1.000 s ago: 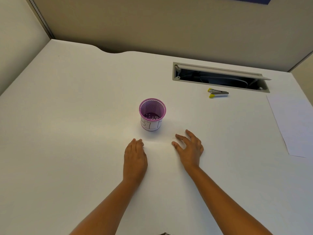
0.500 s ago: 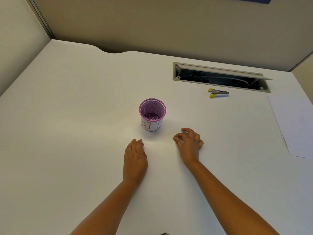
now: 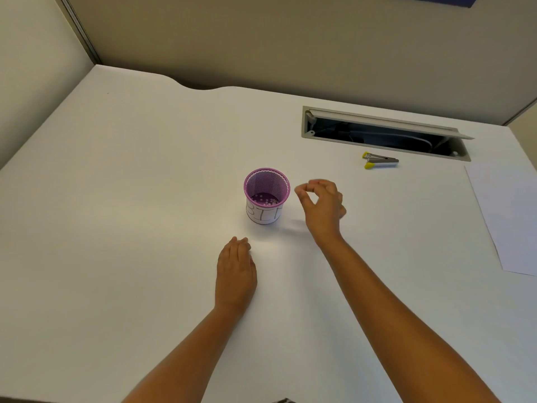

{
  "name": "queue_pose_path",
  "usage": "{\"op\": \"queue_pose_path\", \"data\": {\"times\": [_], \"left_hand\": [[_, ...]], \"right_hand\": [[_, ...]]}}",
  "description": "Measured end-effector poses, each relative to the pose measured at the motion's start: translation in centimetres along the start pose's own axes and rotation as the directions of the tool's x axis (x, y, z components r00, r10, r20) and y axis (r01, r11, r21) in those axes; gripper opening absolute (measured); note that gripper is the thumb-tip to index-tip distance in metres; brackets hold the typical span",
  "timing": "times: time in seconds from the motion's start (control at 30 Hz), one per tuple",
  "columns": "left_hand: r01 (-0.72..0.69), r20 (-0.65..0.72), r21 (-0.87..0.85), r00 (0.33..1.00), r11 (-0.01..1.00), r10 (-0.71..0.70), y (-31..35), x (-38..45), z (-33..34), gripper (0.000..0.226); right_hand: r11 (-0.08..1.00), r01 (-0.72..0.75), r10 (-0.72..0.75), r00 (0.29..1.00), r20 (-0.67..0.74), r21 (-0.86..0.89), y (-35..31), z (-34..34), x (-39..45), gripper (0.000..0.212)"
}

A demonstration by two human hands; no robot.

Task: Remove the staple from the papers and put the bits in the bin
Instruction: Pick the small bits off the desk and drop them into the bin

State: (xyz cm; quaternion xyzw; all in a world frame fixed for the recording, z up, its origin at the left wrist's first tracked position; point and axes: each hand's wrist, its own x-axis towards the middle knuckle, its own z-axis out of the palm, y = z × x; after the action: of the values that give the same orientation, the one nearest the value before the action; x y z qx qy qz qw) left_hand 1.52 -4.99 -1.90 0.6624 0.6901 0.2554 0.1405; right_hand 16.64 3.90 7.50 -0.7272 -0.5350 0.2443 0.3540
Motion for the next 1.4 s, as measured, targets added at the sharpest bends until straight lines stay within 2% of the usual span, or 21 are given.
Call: {"op": "queue_pose_path", "data": {"times": [0.1, 0.3, 0.43, 0.67, 0.8, 0.9, 1.03, 1.13, 1.23, 1.33, 1.4], "left_hand": [[0.003, -0.004, 0.001, 1.0, 1.0, -0.003, 0.0, 0.0, 0.0, 0.038], [0.015, 0.015, -0.01, 1.0, 1.0, -0.015, 0.1, -0.1, -0.1, 0.042], [0.008, 0.019, -0.021, 1.0, 1.0, -0.007, 0.1, 0.0, -0.3, 0.061], [0.017, 0.006, -0.01, 1.0, 1.0, -0.017, 0.0, -0.1, -0.1, 0.04], [0.019, 0.009, -0.013, 1.0, 1.0, -0.019, 0.1, -0.1, -0.1, 0.041], [0.018, 0.005, -0.005, 1.0, 1.0, -0.018, 0.1, 0.0, -0.1, 0.04], [0.01, 0.007, 0.004, 1.0, 1.0, -0.01, 0.0, -0.1, -0.1, 0.039], [0.009, 0.004, 0.007, 1.0, 1.0, -0.009, 0.1, -0.1, -0.1, 0.039], [0.008, -0.004, 0.006, 1.0, 1.0, -0.008, 0.2, -0.1, -0.2, 0.039], [0.008, -0.004, 0.006, 1.0, 1.0, -0.008, 0.2, -0.1, -0.2, 0.038], [0.004, -0.003, 0.005, 1.0, 1.0, -0.004, 0.2, -0.1, -0.2, 0.038]], "right_hand": [[0.999, 0.048, -0.048, 0.996, 0.074, -0.007, -1.7, 0.8, 0.9, 0.019], [0.984, 0.107, -0.077, 0.978, 0.195, -0.144, -2.5, 1.9, 2.7, 0.02], [0.964, 0.134, -0.079, 0.969, 0.233, -0.231, -2.8, 1.8, 3.1, 0.021], [0.934, 0.194, -0.091, 0.941, 0.326, -0.299, -2.9, 1.4, 3.4, 0.027], [0.952, 0.225, -0.128, 0.907, 0.401, -0.206, -2.9, 0.7, 3.3, 0.03], [0.971, 0.2, -0.135, 0.91, 0.392, -0.13, -2.8, -0.2, 3.2, 0.03], [0.967, 0.221, -0.156, 0.906, 0.393, -0.124, -2.5, -0.6, 3.3, 0.028], [0.976, 0.203, -0.156, 0.905, 0.396, -0.08, -2.0, -0.5, 3.1, 0.043], [0.991, 0.136, -0.135, 0.951, 0.277, 0.017, -0.5, -0.7, 2.6, 0.033], [0.996, 0.066, -0.055, 0.986, 0.157, -0.066, 2.5, -0.8, 0.7, 0.029], [0.967, 0.036, 0.003, 0.988, 0.154, -0.251, 4.9, -0.6, -1.2, 0.035]]}}
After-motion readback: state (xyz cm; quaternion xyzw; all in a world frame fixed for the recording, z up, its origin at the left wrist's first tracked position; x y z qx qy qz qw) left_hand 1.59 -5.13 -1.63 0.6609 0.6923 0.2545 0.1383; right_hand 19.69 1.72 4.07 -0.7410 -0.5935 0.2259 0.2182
